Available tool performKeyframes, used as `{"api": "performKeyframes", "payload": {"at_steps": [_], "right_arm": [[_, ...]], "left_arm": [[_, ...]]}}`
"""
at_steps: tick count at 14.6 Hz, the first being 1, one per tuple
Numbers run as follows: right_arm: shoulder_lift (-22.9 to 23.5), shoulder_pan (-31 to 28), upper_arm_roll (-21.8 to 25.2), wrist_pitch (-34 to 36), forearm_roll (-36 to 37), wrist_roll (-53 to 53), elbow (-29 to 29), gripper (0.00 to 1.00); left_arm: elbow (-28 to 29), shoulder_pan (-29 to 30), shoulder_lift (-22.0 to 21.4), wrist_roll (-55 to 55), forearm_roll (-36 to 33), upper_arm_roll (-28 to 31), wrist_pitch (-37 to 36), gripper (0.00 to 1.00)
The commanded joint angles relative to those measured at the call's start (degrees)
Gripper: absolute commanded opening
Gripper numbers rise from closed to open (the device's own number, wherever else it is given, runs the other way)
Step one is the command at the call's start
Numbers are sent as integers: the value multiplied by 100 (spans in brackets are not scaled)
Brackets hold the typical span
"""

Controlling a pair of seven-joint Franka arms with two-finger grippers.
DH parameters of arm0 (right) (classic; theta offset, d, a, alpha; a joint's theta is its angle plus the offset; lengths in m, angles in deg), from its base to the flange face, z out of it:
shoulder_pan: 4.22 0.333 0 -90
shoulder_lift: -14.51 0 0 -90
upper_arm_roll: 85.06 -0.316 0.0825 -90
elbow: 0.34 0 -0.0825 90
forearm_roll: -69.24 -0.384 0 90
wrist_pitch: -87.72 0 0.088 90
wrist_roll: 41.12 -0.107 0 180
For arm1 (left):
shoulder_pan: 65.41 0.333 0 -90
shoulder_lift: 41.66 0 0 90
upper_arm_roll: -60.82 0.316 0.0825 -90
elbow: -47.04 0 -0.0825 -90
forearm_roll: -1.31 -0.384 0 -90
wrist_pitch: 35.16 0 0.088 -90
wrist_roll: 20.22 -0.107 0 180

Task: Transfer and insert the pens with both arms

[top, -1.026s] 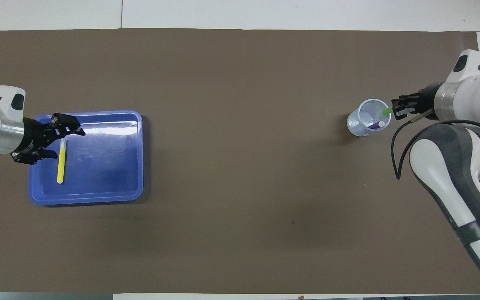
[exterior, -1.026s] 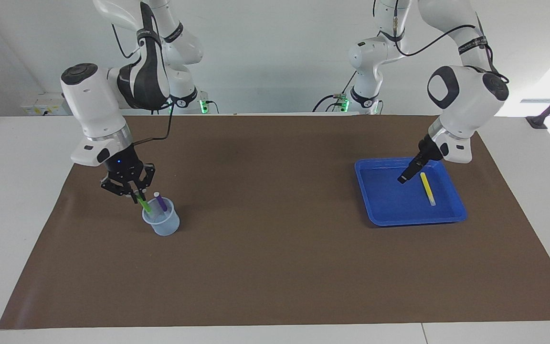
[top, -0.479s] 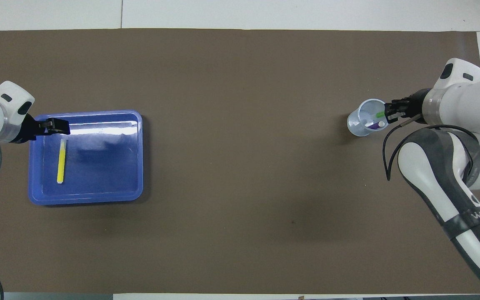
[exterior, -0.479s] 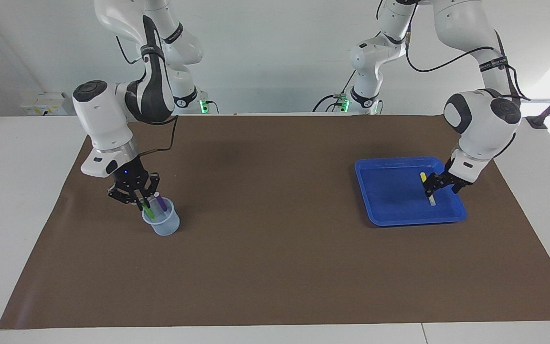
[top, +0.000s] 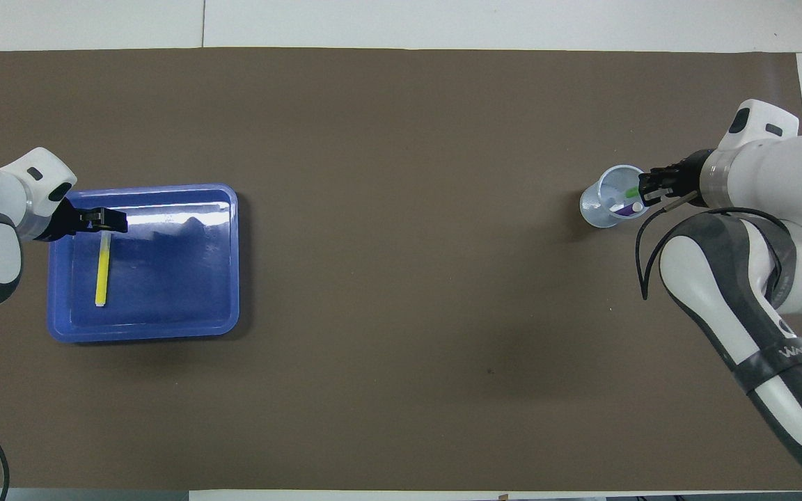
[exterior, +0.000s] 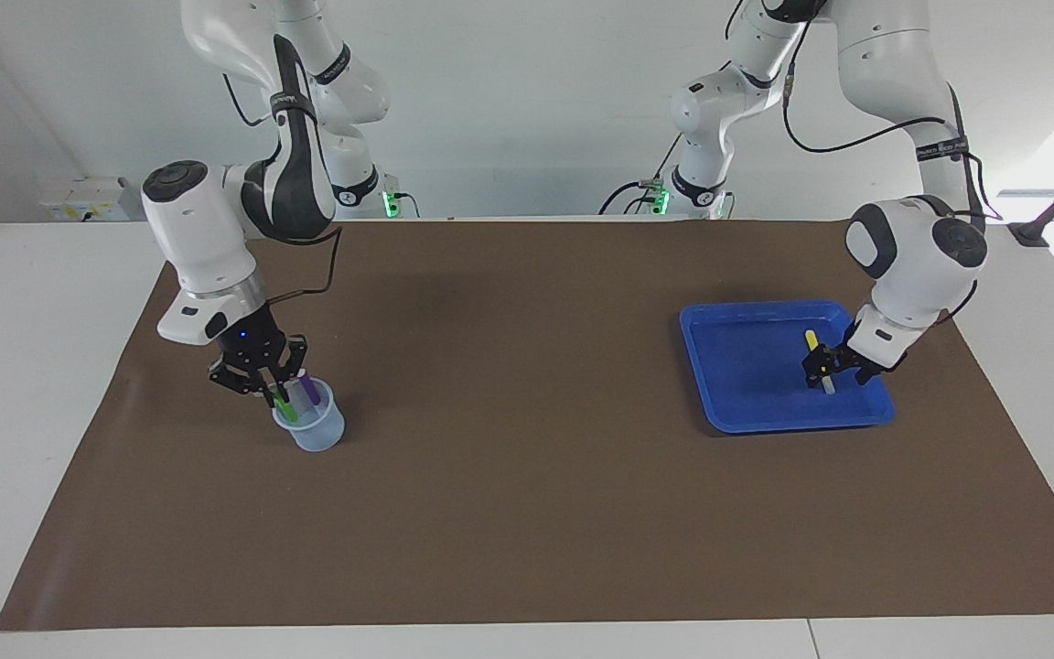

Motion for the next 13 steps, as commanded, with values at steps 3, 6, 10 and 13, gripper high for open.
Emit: {"api": "performKeyframes", "payload": {"at_steps": [3, 6, 10, 13], "right_arm": [[-50, -131, -77, -80, -6, -25, -134, 0], [-68, -131, -77, -80, -15, -34, -152, 0], [-68, -131, -77, -80, -6, -43, -152, 73], [-41, -131, -77, -88, -6, -52, -90, 95]], "left_arm": [[57, 52, -79, -86, -121, -24, -389, 91], [57, 140, -96, -86, -121, -24, -556, 91], [57, 158, -96, -78, -121, -24, -583, 77], [22, 166, -96, -78, -121, -24, -583, 56]]}}
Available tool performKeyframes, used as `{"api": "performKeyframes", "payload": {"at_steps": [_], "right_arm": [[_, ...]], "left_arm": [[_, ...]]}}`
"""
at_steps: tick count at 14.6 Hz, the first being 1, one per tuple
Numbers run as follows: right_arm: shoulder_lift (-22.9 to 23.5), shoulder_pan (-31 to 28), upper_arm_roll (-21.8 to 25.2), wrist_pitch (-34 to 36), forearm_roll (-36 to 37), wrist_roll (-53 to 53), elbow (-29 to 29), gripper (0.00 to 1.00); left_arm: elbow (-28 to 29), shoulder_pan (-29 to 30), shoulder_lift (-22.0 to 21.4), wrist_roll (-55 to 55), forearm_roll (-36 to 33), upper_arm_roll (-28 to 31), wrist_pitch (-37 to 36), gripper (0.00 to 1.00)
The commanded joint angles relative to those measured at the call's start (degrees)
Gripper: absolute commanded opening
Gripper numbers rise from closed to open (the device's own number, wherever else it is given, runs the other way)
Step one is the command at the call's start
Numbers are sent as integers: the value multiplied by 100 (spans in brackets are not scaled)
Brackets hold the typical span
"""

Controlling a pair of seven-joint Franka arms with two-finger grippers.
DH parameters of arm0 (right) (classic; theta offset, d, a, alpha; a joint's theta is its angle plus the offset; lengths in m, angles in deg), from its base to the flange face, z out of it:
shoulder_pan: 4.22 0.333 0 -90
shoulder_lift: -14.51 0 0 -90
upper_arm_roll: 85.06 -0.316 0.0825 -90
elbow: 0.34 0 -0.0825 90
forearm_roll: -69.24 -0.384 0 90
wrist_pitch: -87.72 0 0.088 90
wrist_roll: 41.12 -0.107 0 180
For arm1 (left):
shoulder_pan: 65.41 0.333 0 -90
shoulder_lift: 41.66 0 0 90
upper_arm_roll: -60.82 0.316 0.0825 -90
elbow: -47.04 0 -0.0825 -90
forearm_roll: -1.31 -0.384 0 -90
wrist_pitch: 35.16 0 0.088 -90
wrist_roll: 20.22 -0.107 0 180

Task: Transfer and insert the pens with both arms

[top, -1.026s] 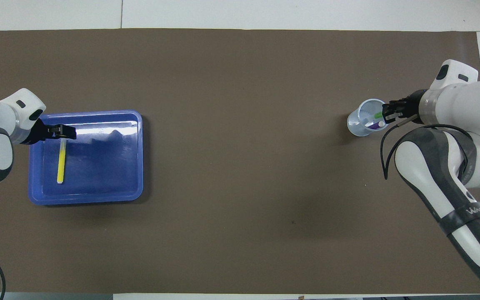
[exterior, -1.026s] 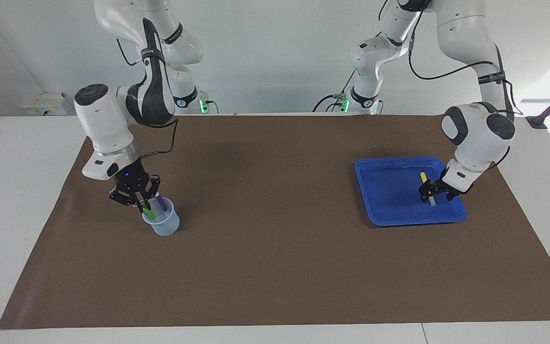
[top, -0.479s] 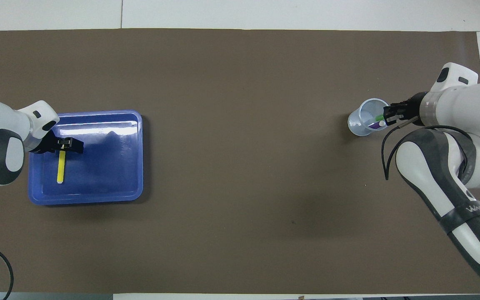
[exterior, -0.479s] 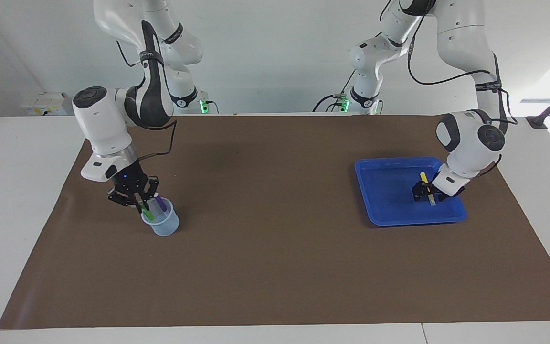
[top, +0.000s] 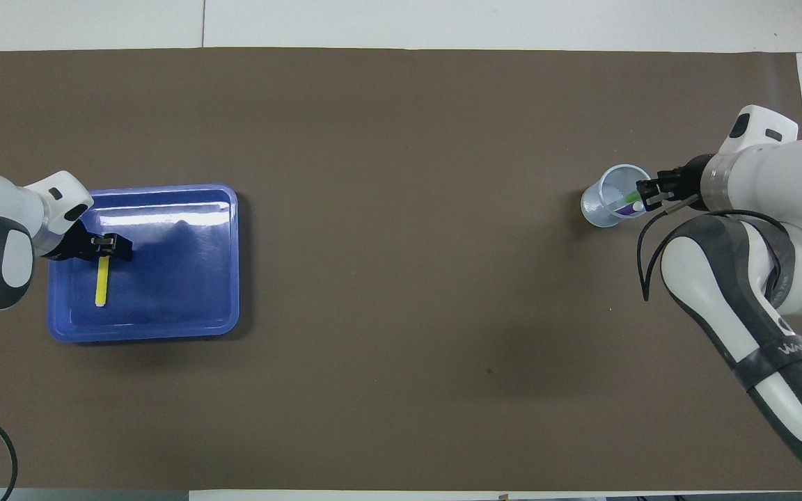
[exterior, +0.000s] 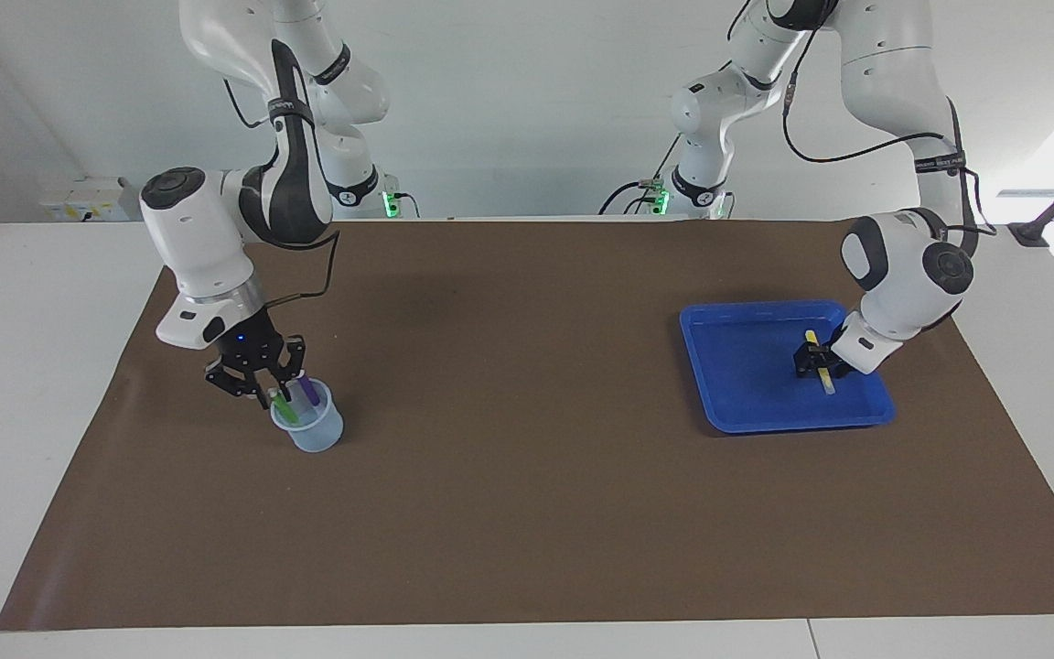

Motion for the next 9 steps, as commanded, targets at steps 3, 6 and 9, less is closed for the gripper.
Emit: {"api": "performKeyframes", "payload": {"at_steps": [3, 6, 9], "right_arm": [[-24, -123, -76, -61, -4, -142, 111, 100], [-85, -88, -68, 411, 5, -668, 524, 100], [-217, -53, -41, 1325, 101, -1362, 981, 100]], "left_arm": [[-44, 83, -80, -31, -121, -28, -91, 31], [-88, 92, -62, -31, -130, -28, -74, 0], [-185, 101, -44, -30, -130, -28, -100, 0]]}}
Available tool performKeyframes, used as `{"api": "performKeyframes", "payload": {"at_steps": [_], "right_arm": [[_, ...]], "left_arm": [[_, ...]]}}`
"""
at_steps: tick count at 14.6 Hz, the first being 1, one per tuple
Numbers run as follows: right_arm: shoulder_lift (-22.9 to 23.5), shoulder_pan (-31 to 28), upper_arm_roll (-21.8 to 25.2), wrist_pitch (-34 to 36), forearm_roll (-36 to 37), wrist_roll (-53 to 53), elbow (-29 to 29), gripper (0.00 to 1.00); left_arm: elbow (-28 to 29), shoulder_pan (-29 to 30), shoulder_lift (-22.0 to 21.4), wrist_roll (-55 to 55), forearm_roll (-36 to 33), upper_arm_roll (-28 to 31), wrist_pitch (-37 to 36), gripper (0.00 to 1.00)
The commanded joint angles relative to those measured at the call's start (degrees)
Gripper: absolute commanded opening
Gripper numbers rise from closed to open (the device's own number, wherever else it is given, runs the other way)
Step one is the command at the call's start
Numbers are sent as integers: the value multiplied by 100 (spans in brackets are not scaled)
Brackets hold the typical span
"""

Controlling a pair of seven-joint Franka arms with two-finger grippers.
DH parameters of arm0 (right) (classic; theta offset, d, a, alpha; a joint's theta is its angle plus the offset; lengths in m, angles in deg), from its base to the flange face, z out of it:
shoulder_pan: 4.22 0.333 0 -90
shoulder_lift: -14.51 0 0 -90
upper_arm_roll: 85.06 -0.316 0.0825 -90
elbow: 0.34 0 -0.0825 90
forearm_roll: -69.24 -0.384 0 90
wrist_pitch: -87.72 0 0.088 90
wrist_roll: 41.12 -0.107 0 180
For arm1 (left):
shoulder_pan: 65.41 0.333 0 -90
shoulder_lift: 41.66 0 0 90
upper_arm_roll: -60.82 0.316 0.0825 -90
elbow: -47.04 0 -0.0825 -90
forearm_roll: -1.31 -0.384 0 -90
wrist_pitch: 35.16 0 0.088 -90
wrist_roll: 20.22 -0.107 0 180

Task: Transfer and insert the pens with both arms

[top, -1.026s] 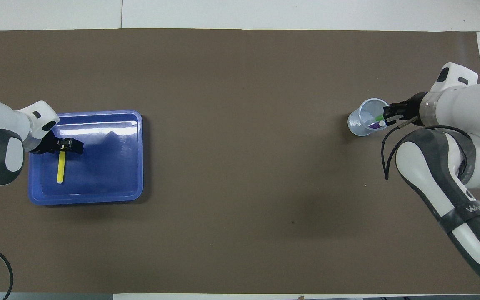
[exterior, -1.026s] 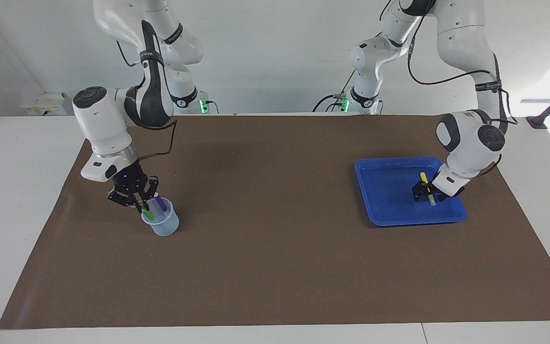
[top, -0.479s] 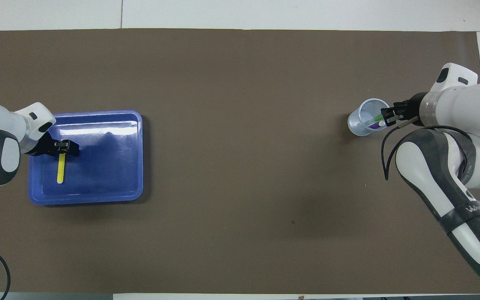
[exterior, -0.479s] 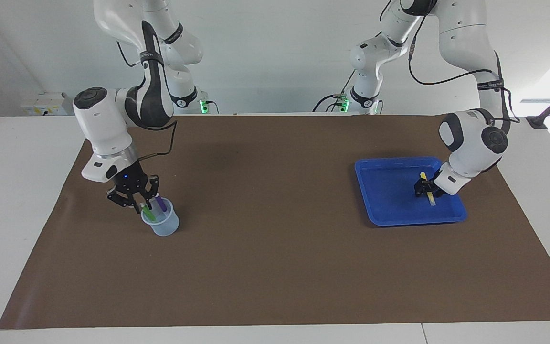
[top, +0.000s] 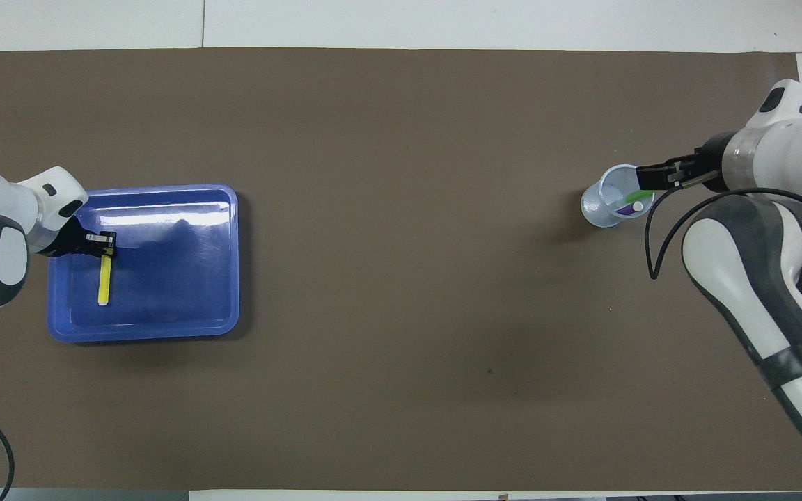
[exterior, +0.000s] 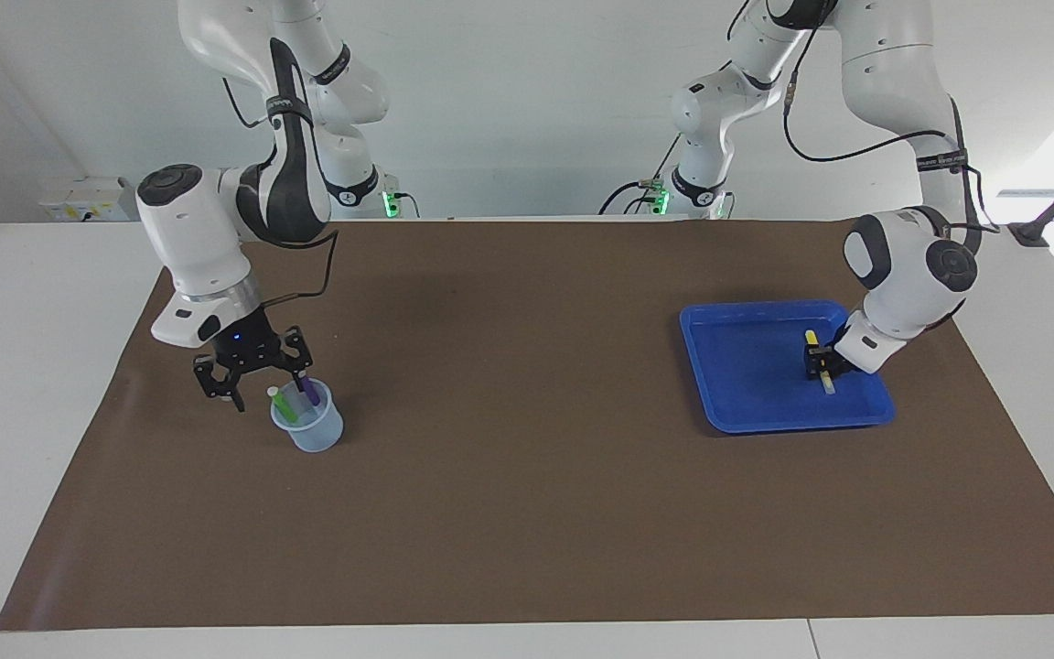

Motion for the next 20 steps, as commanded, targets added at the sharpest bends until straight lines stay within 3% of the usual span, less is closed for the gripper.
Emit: {"api": "performKeyframes", "payload": {"at_steps": [1, 3, 6, 11, 14, 18, 20], "right_arm": [[-185, -38, -33, 869, 111, -704, 429, 100], [-281, -30, -33, 1546, 260, -1231, 763, 100], [-492, -12, -42, 2749, 375, -1900, 1229, 100], [-581, -12, -77, 4025, 375, -2218, 1993, 100], [-616, -21, -77, 4159, 375, -2209, 2109, 100], [-598, -3, -94, 4239, 357, -2218, 2188, 100], [-598, 84, -173, 4204, 279, -2227, 2188, 100]], "left_arm": [[-141, 91, -8, -21, -126, -38, -115, 0], [-386, 73, 1, 32, -108, -47, -324, 0], [-1123, -32, 10, 565, 128, -82, -1245, 0], [-2353, -497, -60, 2373, 1349, -126, -2880, 0], [-2926, -779, -78, 4298, 2393, -143, -3506, 0], [-2909, -920, -219, 6451, 3476, -590, -3402, 0], [-2814, -929, -219, 7611, 4011, -959, -3009, 0]]}}
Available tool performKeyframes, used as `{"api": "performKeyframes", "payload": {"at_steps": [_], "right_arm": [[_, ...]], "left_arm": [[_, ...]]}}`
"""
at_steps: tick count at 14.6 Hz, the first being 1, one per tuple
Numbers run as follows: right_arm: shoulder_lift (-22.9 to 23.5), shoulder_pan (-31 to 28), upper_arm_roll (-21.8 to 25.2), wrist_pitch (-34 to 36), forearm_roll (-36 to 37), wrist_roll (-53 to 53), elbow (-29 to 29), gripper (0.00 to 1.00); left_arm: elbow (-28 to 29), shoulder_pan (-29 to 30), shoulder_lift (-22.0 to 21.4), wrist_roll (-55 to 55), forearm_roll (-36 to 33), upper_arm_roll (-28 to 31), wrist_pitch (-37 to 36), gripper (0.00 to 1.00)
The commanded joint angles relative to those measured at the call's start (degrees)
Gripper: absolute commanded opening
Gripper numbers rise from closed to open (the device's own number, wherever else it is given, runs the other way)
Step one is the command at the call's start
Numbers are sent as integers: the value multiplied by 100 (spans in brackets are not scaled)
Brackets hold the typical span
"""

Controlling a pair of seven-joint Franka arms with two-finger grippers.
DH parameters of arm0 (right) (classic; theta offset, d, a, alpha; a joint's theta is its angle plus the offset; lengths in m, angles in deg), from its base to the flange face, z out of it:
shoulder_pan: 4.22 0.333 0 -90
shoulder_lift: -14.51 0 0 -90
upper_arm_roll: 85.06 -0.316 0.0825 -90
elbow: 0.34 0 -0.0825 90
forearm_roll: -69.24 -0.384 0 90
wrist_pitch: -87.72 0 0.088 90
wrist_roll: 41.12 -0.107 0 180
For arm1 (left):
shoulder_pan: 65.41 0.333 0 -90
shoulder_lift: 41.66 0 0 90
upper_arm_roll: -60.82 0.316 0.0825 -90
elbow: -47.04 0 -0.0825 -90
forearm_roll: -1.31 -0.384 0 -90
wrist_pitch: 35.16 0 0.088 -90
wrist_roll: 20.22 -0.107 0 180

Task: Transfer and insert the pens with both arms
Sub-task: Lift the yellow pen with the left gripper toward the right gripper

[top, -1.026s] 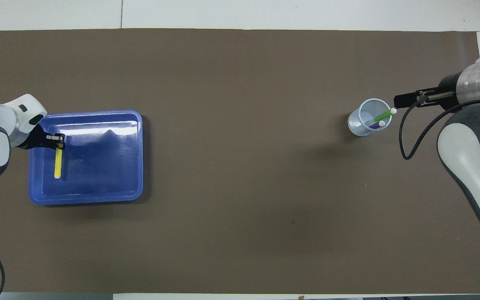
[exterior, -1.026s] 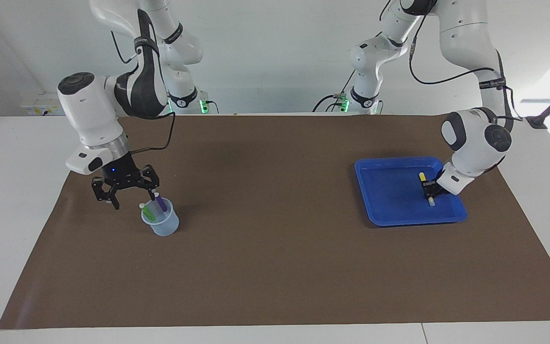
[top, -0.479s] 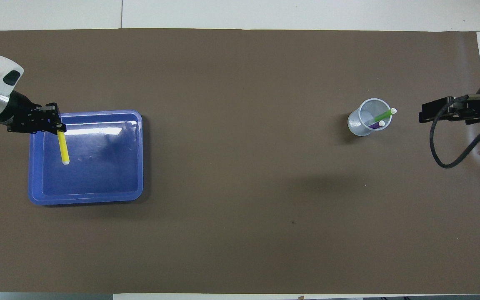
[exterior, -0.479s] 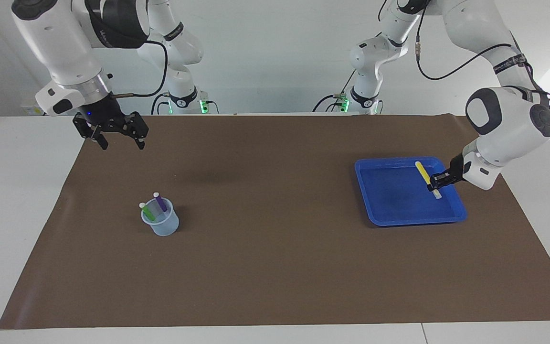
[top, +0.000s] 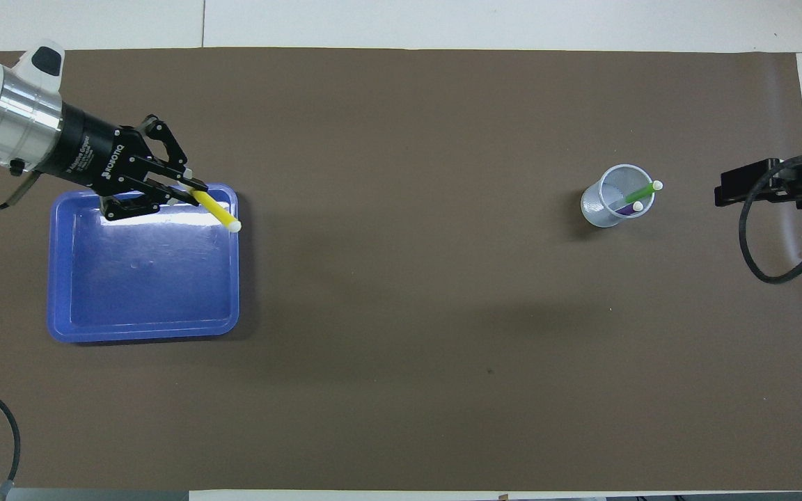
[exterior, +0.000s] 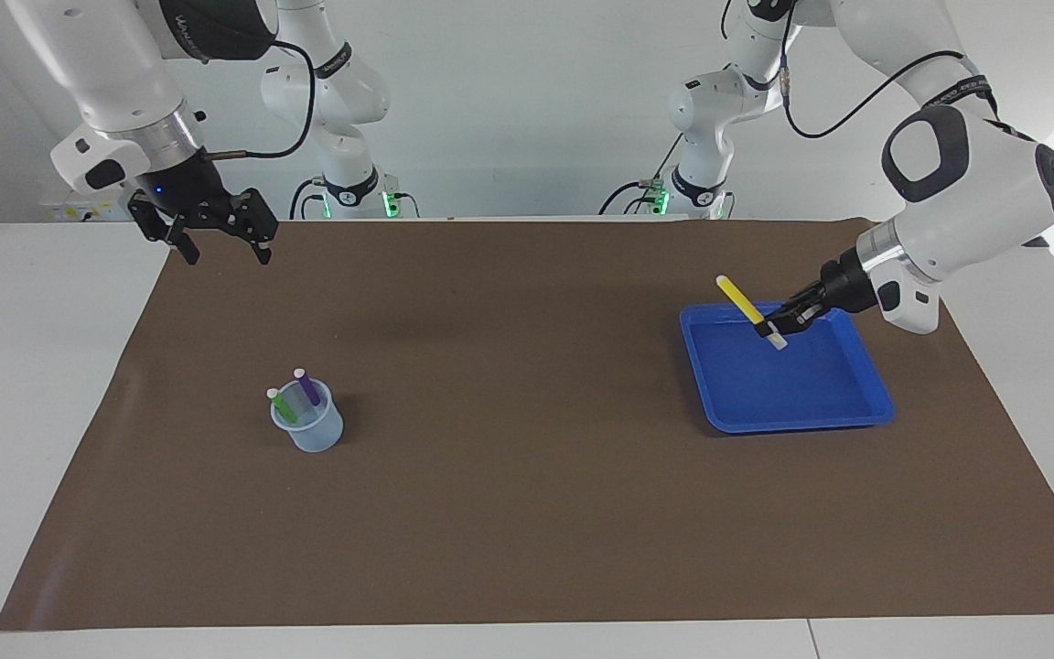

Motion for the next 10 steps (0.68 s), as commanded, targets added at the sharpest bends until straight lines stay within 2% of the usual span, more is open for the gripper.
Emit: {"api": "performKeyframes", "payload": {"at_steps": [1, 2, 4, 6, 10], "right_arm": [[62, 219, -159, 75, -2, -185, 132, 100], [62, 351, -221, 74, -45, -351, 124, 100], [35, 632, -318, 39, -352, -1017, 89, 100], [26, 913, -309, -92, -913, -1694, 1, 100], [-17, 1055, -327, -566, -1828, -3004, -254, 100]], "left_arm": [[164, -49, -25, 1268, 547, -404, 380, 0], [252, -58, -42, 1410, 731, -509, 468, 0], [629, -49, -243, 1648, 1572, -546, 723, 0], [1095, -58, -498, 1711, 2277, -546, 943, 0], [2254, -654, -1078, 1693, 3463, -554, 2074, 0]]}}
